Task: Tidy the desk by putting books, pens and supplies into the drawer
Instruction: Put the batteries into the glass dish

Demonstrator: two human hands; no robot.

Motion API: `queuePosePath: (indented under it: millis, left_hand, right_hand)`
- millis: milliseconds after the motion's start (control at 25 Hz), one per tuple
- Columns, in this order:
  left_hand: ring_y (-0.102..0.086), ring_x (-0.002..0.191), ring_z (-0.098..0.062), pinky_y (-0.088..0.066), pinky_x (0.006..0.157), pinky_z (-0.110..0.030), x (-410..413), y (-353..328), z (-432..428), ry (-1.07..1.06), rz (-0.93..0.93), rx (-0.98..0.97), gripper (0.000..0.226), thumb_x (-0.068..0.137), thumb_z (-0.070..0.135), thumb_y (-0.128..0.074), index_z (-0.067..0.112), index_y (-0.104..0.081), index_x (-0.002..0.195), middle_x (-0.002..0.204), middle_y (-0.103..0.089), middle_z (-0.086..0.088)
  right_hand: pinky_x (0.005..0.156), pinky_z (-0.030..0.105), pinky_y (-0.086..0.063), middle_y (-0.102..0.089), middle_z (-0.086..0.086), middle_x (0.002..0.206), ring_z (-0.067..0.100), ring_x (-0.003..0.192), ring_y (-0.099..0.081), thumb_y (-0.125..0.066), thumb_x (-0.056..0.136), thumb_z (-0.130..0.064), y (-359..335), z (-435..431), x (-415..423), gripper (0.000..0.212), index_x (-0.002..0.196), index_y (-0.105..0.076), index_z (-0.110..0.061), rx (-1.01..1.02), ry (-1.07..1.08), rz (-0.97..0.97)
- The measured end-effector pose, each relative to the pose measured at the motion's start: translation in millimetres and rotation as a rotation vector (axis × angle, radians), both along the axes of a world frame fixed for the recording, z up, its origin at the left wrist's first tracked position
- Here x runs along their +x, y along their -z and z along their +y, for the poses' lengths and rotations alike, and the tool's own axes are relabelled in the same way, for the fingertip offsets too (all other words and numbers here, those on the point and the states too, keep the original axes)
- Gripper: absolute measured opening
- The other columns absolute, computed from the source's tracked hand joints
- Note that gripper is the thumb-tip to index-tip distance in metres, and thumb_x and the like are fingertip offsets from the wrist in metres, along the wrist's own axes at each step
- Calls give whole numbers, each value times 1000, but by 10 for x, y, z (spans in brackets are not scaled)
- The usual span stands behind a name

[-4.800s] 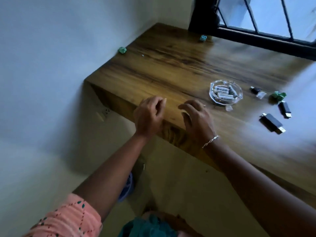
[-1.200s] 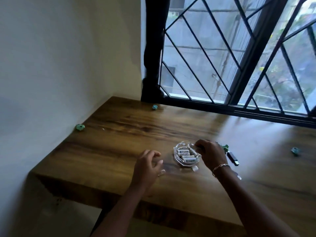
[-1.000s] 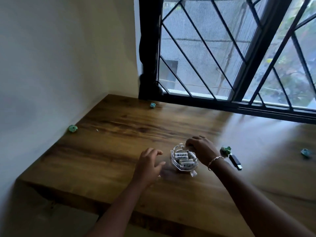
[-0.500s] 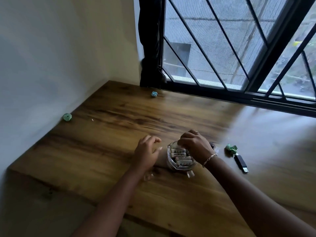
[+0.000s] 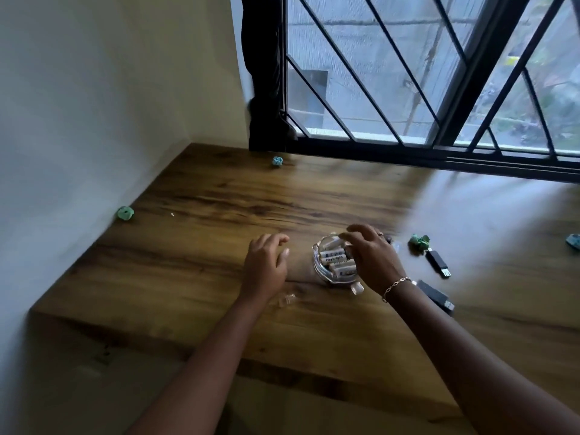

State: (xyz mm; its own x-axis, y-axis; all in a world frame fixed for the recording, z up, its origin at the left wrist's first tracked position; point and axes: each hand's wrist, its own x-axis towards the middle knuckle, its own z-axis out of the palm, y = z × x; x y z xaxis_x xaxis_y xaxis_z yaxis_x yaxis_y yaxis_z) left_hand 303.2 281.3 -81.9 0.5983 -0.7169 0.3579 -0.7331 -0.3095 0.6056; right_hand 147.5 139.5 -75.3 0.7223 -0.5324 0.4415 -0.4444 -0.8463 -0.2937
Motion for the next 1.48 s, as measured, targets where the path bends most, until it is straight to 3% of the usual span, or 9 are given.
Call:
queuePosePath:
  millis: [280, 600, 680, 840, 960, 1120, 1240, 1360, 1480]
  left_hand:
    - [-51, 116, -34, -41, 99, -39, -32, 79, 616, 18, -89, -75, 44, 84, 27, -34, 5, -63, 109, 109, -63, -14]
    - [-52, 95, -14, -44, 84, -29, -312, 114, 1333, 68, -94, -401, 25, 89, 14, -42, 7, -65, 93, 93, -65, -6]
    - [-57, 76, -11, -47, 68, -25, -527, 183, 1488, 22, 177, -442, 25, 91, 24, -43, 14, -64, 83, 79, -65, 0]
    - [-54, 43, -9, -41, 40, -20, -864, 585, 1676, -361, 1150, -349, 32, 98, 21, -44, 14, -58, 70, 61, -58, -5]
    - [-54, 50, -17, -41, 46, -23, -738, 985, 1783, -617, 1657, -253, 37, 99, 24, -37, 10, -55, 71, 69, -56, -9]
    - [-47, 69, -23, -43, 71, -35, -480, 1271, 1724, -693, 1870, -276, 52, 100, 46, -25, 3, -54, 98, 80, -51, -11]
    - [-49, 89, -26, -36, 100, -41, -460, 1335, 1574, -682, 1944, -358, 67, 96, 58, -18, 6, -42, 131, 92, -50, -11]
    - [-35, 132, -28, -24, 110, -43, -395, 1434, 1430, -573, 1991, -397, 74, 93, 63, -12, 14, -30, 144, 140, -42, -11]
    - [-22, 142, -25, -14, 113, -42, -307, 1483, 1363, -462, 2050, -477, 69, 93, 61, -4, 25, -21, 149, 155, -23, -5]
  right_hand:
    - [106, 49, -34, -44, 24, 138, 42, 129, -38, -55, 87, -16, 123, 838, 29, 42, 126, -54, -2, 147, 274, -50]
    - [89, 44, -46, -60, 23, 110, 42, 99, -59, -44, 85, -30, 263, 1675, -183, 41, 109, -62, -3, -47, 392, -259]
    - [79, 31, -44, -63, 14, 97, 31, 87, -60, -43, 84, -36, 285, 1924, -259, 38, 98, -64, -8, 213, 401, -490]
    - [51, 18, -41, -60, -4, 59, 5, 52, -52, -53, 90, -27, 311, 2433, -218, 21, 73, -58, -17, 825, 285, -810]
    - [40, 18, -43, -60, -2, 47, 11, 43, -53, -49, 93, -9, 553, 2550, -134, 25, 71, -58, -6, 1438, 379, -758]
    - [36, 18, -48, -61, 6, 42, 21, 62, -56, -35, 91, 10, 1097, 2430, -123, 26, 75, -53, 2, 1991, 703, -672]
    - [47, 22, -53, -55, 13, 48, 22, 55, -52, -30, 86, 21, 1322, 2297, -67, 30, 68, -46, 2, 1989, 841, -823]
    - [94, 35, -45, -49, 15, 81, 21, 62, -44, -31, 86, 22, 1384, 2192, -4, 34, 65, -43, -2, 1968, 884, -871]
    - [99, 39, -41, -49, 14, 98, 20, 66, -43, -29, 87, 21, 1448, 2176, 18, 36, 66, -42, -5, 1957, 925, -944]
